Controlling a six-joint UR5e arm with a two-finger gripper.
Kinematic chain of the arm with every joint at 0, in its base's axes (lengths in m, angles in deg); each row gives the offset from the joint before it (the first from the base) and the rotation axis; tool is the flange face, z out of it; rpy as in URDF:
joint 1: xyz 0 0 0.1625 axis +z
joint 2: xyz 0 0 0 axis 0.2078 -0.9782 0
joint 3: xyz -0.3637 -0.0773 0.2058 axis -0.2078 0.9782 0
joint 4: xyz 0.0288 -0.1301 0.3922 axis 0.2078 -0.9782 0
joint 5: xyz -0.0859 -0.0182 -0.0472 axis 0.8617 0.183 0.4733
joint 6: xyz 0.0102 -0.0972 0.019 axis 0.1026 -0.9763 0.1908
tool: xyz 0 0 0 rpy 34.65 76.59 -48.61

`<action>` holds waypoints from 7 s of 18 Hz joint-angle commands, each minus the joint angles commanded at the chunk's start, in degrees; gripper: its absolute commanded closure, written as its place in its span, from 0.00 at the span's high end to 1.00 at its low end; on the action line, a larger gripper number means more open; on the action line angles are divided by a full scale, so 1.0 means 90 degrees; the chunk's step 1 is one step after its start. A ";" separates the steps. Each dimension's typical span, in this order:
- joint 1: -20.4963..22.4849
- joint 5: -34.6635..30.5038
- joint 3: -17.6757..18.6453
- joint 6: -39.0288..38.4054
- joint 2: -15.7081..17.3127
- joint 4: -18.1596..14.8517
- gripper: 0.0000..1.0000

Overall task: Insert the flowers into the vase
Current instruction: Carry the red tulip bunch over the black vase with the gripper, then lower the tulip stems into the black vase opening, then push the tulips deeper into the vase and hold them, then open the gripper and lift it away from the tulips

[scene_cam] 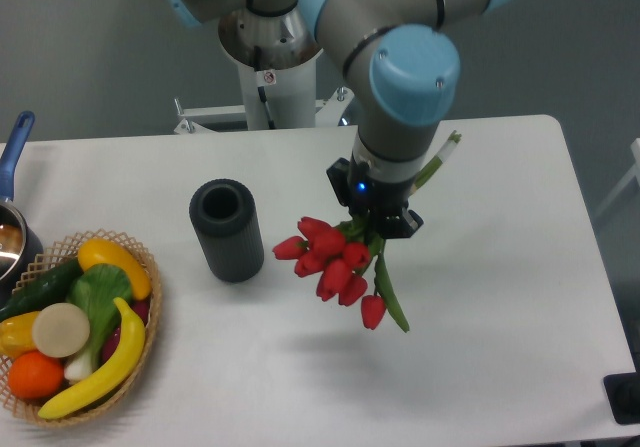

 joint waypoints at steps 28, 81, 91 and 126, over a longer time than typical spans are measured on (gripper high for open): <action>0.0556 0.7313 0.1921 -0.0742 0.1033 0.1872 0.05; 0.1260 0.7500 0.6103 0.2070 0.2012 0.3740 0.38; 0.1347 0.7481 0.6152 0.2080 0.1748 0.3740 0.64; 0.2227 0.1301 0.3703 0.0342 0.3028 0.2443 1.00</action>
